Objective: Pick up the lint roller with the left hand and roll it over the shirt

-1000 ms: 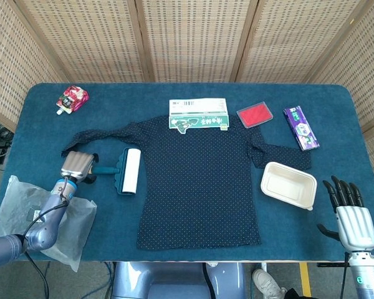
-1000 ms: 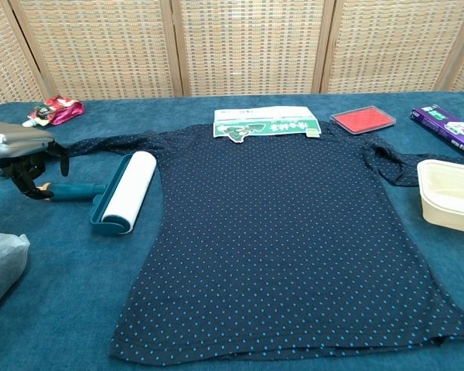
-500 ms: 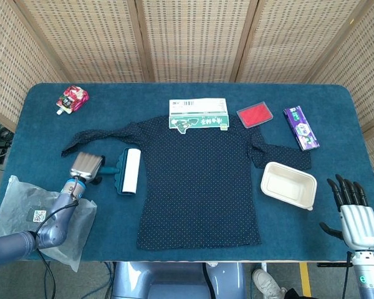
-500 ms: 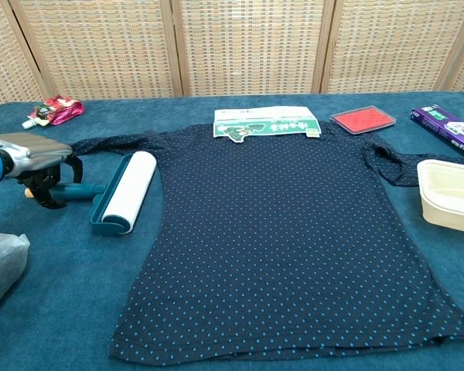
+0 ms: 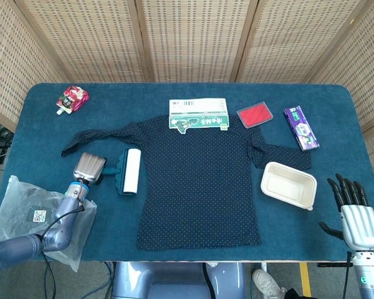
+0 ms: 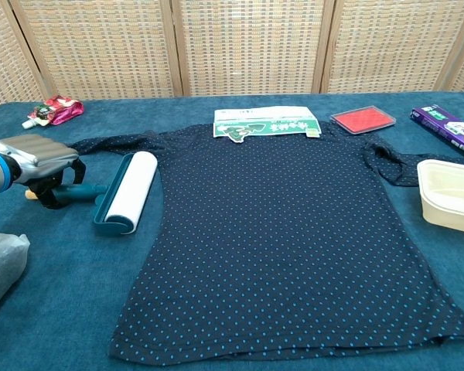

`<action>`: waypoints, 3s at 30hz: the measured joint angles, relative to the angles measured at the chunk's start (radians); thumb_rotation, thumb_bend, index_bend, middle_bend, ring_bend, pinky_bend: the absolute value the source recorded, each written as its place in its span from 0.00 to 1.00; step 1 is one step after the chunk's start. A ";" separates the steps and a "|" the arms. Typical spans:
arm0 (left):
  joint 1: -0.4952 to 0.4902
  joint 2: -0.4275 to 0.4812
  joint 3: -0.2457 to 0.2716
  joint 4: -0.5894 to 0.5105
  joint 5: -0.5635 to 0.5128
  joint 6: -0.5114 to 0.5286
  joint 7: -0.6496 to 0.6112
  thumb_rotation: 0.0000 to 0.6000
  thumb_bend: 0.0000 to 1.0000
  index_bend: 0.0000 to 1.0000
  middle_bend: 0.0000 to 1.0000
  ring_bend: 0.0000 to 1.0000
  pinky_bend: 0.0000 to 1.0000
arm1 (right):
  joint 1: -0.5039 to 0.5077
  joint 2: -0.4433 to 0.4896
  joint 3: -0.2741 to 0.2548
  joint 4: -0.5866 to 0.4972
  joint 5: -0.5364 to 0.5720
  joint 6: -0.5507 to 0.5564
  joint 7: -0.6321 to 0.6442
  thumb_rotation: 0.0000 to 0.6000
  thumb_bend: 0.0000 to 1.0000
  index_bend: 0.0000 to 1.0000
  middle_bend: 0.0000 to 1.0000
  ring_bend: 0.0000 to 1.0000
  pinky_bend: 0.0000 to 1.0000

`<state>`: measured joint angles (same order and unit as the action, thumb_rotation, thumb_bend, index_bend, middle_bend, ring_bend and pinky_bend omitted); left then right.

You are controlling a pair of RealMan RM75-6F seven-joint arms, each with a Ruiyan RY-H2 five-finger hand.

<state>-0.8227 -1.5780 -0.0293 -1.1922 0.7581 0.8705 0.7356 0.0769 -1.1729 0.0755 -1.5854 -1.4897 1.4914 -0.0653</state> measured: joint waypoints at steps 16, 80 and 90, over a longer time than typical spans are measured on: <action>-0.114 0.170 -0.048 -0.280 -0.155 0.029 0.210 1.00 0.78 0.91 0.86 0.65 0.63 | -0.001 0.010 0.012 0.010 0.026 -0.008 0.040 1.00 0.15 0.00 0.00 0.00 0.00; -0.595 -0.206 -0.153 -0.161 -0.789 0.243 0.766 1.00 0.85 0.97 0.92 0.72 0.68 | 0.030 -0.015 0.009 0.101 0.064 -0.104 0.156 1.00 0.15 0.00 0.00 0.00 0.00; -0.606 -0.259 -0.174 -0.113 -0.778 0.237 0.794 1.00 0.85 0.97 0.92 0.72 0.68 | 0.027 -0.012 0.010 0.102 0.067 -0.099 0.158 1.00 0.15 0.00 0.00 0.00 0.00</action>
<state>-1.4289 -1.8371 -0.2030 -1.3052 -0.0199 1.1078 1.5291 0.1036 -1.1847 0.0853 -1.4838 -1.4228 1.3924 0.0929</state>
